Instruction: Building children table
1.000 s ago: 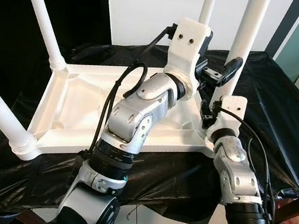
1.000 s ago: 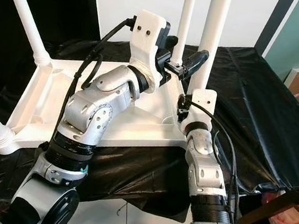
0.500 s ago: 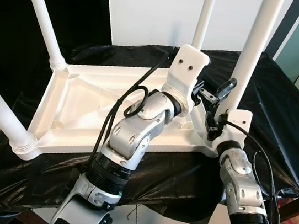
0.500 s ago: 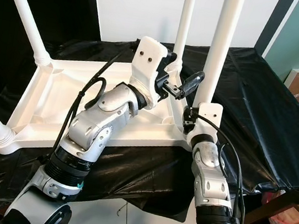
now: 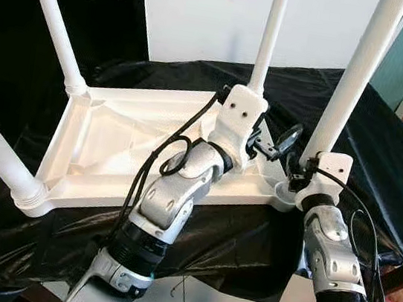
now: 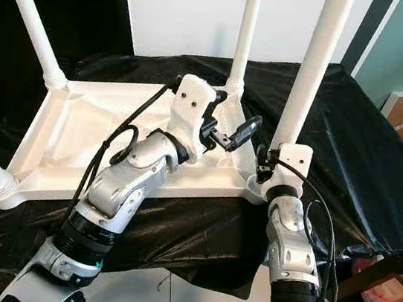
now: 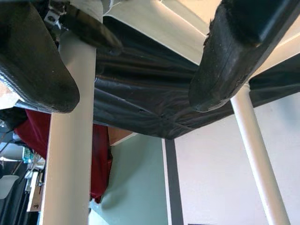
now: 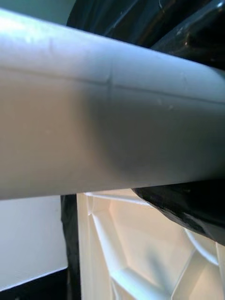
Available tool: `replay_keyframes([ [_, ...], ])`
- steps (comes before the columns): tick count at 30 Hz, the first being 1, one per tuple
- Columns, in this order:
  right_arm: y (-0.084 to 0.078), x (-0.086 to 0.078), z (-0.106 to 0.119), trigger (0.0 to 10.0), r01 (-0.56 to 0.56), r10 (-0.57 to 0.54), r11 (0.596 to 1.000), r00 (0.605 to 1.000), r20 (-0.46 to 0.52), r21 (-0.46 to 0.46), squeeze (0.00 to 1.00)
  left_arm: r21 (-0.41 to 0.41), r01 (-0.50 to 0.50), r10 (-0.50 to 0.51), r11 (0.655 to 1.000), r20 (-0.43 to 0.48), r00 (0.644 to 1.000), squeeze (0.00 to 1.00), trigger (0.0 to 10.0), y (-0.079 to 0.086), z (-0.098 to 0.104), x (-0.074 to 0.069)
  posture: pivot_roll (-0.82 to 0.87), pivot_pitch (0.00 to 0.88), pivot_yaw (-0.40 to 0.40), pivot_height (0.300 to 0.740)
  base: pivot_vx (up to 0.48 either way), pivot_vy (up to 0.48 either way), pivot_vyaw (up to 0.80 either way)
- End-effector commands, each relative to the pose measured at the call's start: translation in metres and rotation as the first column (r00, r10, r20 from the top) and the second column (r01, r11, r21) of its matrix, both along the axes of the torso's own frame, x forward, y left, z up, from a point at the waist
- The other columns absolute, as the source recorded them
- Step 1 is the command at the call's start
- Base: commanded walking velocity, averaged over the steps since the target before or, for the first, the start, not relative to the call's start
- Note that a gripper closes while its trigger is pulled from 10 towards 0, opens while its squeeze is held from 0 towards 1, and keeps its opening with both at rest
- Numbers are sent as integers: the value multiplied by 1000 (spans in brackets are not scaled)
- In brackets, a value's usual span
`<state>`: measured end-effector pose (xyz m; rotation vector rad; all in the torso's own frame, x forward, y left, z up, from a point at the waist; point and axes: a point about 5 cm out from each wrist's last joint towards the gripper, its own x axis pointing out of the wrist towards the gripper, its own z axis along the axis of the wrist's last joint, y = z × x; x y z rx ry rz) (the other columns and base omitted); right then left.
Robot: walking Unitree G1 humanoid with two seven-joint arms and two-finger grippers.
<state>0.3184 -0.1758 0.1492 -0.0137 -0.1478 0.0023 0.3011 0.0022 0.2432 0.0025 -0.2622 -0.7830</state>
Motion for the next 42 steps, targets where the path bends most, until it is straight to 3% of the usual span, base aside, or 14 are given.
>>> replay_keyframes([
  [1,-2,-1,-1,10000,-1,0,1000,1000,14,16,0,34,76,-77,997,12,997,0,10000,-3,-5,-4,-165,34,20,740,0,0,0],
  [12,-4,0,-9,10000,-38,36,998,999,38,44,0,103,114,-112,988,-18,993,0,10000,5,-21,-10,-159,38,27,740,0,0,0],
  [25,-13,11,-17,10000,-46,44,998,998,32,44,0,174,250,-237,953,-90,967,0,10000,8,-38,-26,-143,39,29,740,0,0,0],
  [42,4,9,-24,10000,-144,144,990,989,40,-5,0,229,322,-297,919,-140,945,0,10000,12,-48,-36,-134,38,20,740,0,0,0],
])
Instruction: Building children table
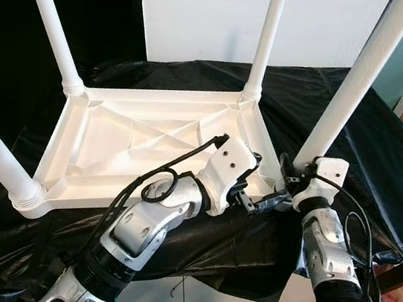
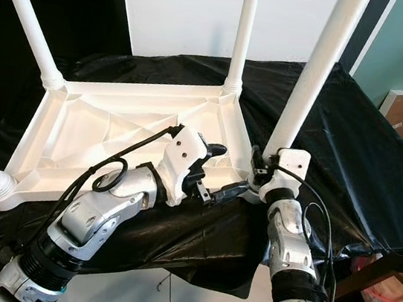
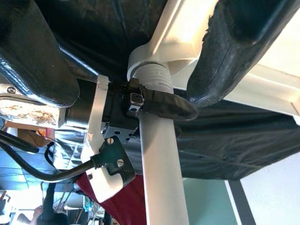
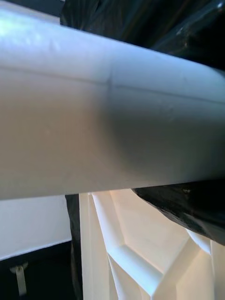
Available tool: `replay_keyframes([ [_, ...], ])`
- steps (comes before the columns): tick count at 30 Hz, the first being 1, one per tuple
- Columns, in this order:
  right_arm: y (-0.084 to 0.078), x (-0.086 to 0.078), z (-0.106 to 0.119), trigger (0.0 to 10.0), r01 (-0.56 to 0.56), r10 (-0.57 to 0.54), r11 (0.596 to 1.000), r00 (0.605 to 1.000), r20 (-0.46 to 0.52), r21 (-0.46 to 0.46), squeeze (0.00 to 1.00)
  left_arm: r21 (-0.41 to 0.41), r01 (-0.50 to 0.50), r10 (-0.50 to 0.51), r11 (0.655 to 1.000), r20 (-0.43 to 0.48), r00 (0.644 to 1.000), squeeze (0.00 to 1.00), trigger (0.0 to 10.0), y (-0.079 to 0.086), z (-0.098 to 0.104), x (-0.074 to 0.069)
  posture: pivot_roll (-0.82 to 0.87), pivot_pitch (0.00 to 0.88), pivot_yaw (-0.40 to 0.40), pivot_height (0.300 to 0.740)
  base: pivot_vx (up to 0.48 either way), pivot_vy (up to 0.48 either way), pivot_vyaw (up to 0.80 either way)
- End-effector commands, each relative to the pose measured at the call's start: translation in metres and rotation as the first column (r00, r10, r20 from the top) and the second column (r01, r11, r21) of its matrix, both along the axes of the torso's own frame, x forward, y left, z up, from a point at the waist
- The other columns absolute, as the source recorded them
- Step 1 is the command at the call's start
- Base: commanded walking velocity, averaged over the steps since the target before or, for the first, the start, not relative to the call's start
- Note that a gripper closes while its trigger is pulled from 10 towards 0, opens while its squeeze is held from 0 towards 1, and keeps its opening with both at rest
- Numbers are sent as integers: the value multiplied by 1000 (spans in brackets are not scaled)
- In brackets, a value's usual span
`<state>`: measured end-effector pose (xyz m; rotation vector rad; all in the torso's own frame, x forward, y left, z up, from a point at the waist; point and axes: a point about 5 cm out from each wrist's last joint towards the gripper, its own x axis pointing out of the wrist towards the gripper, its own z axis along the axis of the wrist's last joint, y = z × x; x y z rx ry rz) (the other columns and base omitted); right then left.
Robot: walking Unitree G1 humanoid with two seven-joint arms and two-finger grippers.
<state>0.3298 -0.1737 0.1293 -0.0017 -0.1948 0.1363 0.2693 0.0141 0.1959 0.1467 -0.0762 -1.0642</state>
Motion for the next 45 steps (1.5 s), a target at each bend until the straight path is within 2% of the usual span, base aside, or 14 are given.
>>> replay_keyframes([
  [1,2,-3,-7,10000,-12,12,1000,1000,-12,-6,0,25,63,-63,998,-8,998,0,10000,0,-2,-4,-134,37,20,740,0,0,0],
  [7,-6,-7,-23,10000,15,-15,1000,997,-70,-3,0,33,68,-68,997,-11,998,0,10000,0,-2,-6,-138,34,22,740,0,0,0],
  [16,-14,-7,-29,10000,49,-48,999,994,-99,14,0,36,67,-67,997,-11,998,0,10000,1,-2,-6,-139,31,25,740,0,0,0],
  [20,-12,-9,-33,10000,37,-38,999,994,-103,-8,0,37,66,-66,997,-7,998,0,10000,0,-1,-5,-136,25,25,740,0,0,0],
  [27,3,-16,-40,10000,-62,53,992,995,-86,-110,0,35,66,-66,997,-5,998,0,10000,0,0,-4,-135,18,31,740,0,0,0],
  [39,4,-23,-51,10000,-103,88,981,991,-98,-165,0,35,65,-65,997,0,998,0,10000,1,2,-4,-134,15,38,740,0,0,0],
  [45,10,-31,-56,10000,-146,130,967,987,-93,-207,0,34,63,-63,997,0,998,0,10000,2,3,-4,-134,21,42,740,0,0,0],
])
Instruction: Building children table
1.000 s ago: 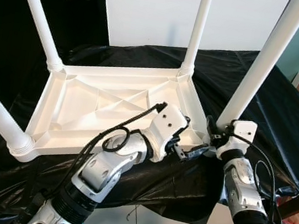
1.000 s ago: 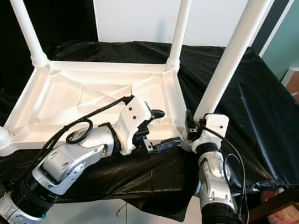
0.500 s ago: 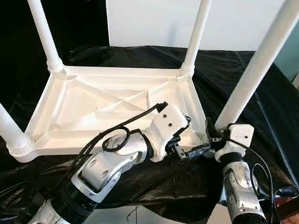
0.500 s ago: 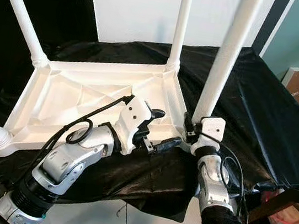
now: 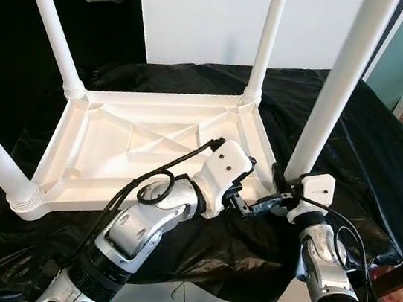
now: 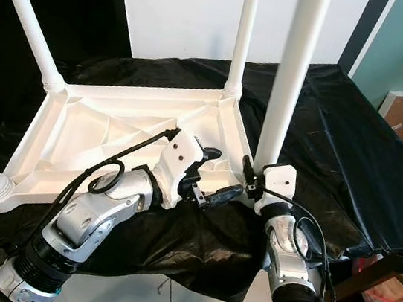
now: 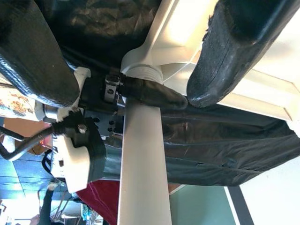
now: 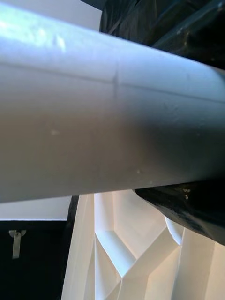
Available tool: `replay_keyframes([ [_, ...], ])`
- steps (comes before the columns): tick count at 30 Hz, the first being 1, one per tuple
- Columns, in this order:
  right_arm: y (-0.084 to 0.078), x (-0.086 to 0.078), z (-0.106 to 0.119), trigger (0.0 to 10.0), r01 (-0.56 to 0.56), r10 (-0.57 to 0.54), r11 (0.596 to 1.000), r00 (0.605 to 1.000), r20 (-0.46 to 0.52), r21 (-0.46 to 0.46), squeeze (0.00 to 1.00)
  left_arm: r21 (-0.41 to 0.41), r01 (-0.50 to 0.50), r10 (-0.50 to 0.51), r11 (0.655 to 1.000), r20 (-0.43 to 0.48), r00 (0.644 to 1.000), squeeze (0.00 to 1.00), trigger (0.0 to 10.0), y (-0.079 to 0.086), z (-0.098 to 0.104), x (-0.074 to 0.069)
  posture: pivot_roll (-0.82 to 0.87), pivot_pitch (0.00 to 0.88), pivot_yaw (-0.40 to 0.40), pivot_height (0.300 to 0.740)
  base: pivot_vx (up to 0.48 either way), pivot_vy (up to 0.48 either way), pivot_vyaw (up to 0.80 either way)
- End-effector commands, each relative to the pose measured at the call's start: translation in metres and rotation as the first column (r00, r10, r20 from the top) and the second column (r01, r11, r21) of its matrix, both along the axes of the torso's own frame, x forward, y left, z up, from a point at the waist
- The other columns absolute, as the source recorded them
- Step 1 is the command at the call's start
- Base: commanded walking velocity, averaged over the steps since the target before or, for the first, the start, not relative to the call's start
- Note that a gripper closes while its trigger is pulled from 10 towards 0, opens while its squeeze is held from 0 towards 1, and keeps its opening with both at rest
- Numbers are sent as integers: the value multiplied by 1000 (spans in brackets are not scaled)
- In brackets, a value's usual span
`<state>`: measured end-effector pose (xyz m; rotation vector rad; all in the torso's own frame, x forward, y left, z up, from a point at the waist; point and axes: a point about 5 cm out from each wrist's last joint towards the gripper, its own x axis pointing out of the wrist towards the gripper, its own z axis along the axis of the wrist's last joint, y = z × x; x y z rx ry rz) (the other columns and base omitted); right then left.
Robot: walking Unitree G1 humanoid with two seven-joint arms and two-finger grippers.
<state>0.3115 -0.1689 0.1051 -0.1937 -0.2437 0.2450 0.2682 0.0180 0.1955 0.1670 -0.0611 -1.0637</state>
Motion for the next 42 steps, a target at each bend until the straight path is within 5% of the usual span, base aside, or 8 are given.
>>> replay_keyframes([
  [1,6,-12,-32,10000,-37,33,999,989,-144,-23,0,10,65,-65,998,2,998,0,10000,-2,4,-3,-134,21,42,740,0,0,0],
  [25,1,-8,-37,10000,-18,15,1000,988,-151,-16,0,8,45,-45,999,-2,999,0,10000,2,8,-2,-117,46,43,740,0,0,0],
  [42,10,-7,-43,10000,-36,62,993,971,-231,115,0,9,41,-41,999,4,999,0,10000,4,11,-1,-115,45,48,740,0,0,0],
])
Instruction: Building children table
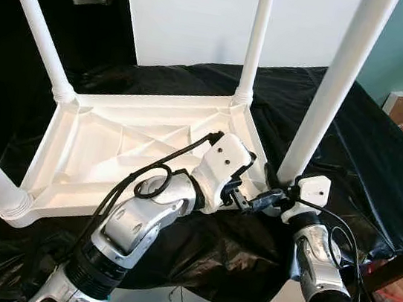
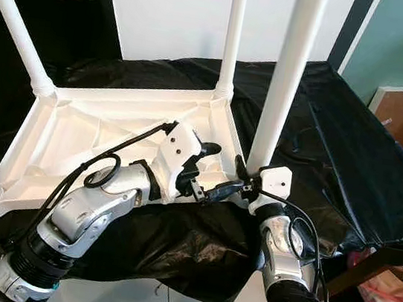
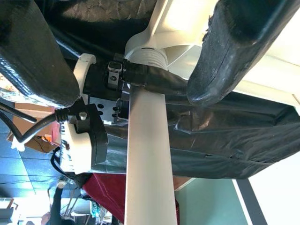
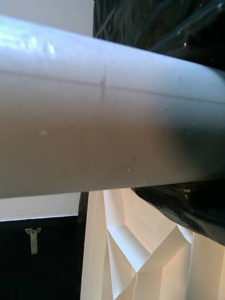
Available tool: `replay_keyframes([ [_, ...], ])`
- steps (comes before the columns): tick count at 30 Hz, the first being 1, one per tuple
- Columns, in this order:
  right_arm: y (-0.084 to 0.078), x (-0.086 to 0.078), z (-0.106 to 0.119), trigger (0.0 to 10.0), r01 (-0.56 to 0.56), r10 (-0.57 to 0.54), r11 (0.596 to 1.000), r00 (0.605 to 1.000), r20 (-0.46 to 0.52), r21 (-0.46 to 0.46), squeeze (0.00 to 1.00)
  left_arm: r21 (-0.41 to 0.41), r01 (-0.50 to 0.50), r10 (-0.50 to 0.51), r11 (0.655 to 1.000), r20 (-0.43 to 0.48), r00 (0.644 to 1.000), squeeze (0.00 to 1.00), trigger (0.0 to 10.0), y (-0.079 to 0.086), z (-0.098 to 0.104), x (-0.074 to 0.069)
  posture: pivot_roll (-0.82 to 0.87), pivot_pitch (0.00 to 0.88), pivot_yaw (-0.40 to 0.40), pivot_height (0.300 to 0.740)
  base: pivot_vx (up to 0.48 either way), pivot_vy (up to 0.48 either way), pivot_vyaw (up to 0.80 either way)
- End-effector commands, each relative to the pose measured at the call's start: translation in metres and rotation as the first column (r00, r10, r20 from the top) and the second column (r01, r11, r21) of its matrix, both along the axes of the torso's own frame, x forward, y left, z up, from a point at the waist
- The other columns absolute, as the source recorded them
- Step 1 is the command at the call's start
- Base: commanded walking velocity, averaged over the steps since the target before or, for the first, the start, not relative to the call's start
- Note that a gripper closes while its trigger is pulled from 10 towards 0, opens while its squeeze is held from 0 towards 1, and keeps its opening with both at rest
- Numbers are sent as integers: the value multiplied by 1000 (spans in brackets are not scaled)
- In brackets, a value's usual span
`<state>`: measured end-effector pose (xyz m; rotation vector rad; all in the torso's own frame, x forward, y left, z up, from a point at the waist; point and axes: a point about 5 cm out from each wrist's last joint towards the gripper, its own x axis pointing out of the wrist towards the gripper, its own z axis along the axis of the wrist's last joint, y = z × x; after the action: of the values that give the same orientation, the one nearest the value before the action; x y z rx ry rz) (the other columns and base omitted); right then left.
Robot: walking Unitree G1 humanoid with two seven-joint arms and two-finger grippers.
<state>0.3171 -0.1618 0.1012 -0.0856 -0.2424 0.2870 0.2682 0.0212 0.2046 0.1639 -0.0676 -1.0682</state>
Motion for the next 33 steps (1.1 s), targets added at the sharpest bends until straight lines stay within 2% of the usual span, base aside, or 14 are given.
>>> replay_keyframes([
  [1,4,-12,-40,10000,-14,15,1000,974,-225,7,0,14,36,-36,999,0,999,0,10000,1,2,-1,-115,44,48,740,0,0,0],
  [6,8,-9,-39,10000,-21,28,999,963,-268,30,0,13,38,-38,999,0,999,0,10000,0,2,-1,-115,44,49,740,0,0,0],
  [16,4,-4,-36,10000,4,-1,1000,950,-313,8,0,12,42,-42,999,1,999,0,10000,-1,3,-2,-118,38,50,740,0,0,0],
  [19,5,-5,-37,10000,28,-3,997,932,-362,66,0,12,45,-45,999,2,999,0,10000,-1,3,-2,-117,36,49,740,0,0,0],
  [27,6,-7,-39,10000,48,-6,995,910,-414,91,0,12,49,-49,999,3,999,0,10000,-2,3,-4,-120,29,49,740,0,0,0],
  [29,6,-7,-38,10000,49,-10,995,917,-399,86,0,12,50,-50,999,3,999,0,10000,-2,3,-4,-121,29,49,740,0,0,0],
  [31,7,-10,-29,10000,26,-9,998,958,-285,59,0,10,52,-52,999,3,999,0,10000,-2,4,-4,-120,27,48,740,0,0,0],
  [32,7,-10,-29,10000,26,-9,998,958,-285,59,0,10,52,-52,999,3,999,0,10000,-2,4,-4,-120,27,48,740,0,0,0],
  [33,8,-12,-26,10000,14,-2,999,971,-241,49,0,10,52,-52,999,3,999,0,10000,-2,4,-4,-119,26,48,740,0,0,0],
])
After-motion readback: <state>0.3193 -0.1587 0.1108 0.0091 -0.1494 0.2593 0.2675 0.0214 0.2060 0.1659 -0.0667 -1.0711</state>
